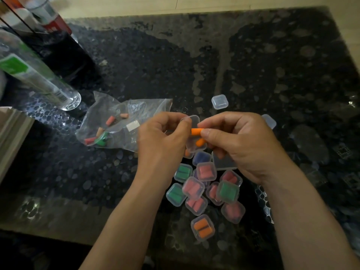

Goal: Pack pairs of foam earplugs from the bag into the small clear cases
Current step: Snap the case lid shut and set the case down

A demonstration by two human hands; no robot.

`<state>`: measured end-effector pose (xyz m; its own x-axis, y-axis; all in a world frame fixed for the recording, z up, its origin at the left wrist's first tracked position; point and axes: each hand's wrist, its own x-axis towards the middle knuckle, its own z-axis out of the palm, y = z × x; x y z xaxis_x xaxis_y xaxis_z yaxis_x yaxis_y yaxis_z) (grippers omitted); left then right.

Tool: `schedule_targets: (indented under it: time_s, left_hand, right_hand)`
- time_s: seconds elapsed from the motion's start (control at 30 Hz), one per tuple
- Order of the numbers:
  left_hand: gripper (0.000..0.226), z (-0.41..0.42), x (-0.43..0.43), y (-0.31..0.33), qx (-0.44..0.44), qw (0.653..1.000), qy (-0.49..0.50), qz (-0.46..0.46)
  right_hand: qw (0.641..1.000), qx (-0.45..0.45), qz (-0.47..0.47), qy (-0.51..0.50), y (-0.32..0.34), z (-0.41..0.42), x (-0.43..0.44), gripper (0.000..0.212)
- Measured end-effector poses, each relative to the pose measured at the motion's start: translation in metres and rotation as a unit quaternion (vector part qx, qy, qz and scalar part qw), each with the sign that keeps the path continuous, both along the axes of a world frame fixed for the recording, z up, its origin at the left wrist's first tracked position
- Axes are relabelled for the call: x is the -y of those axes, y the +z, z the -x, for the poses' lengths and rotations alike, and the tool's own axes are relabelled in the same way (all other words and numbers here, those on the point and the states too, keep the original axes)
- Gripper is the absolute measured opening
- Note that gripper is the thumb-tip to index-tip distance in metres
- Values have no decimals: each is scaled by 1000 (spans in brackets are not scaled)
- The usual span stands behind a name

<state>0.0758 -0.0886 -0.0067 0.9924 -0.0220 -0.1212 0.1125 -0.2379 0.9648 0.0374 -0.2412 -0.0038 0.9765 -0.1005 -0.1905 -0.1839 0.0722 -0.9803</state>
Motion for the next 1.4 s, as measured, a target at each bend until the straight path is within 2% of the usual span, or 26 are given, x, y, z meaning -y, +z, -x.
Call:
schedule_targets:
  time_s: [0.43,0.8,1.0,1.17,1.4]
  left_hand:
    - [11,-1,-2,12,-113,980,-30,160]
    - [20,-2,-2,10,-133,975,-37,174]
    - [28,-1,2,20,-235,930,-38,280]
    - [24,-1,2,18,-263,924,-48,273]
    - [13,-2,3,16,-257,918,-16,301]
  right_hand:
    - [998,26,48,-13,-5,-2,-2,6]
    - [983,117,143,-16,-5,0,-6,7]
    - [967,113,226,-41,-11,1,-9,4]
    - [948,133,285,-53,-15,0,-13,6]
    - [935,150,314,-69,-16,-1,-15,7]
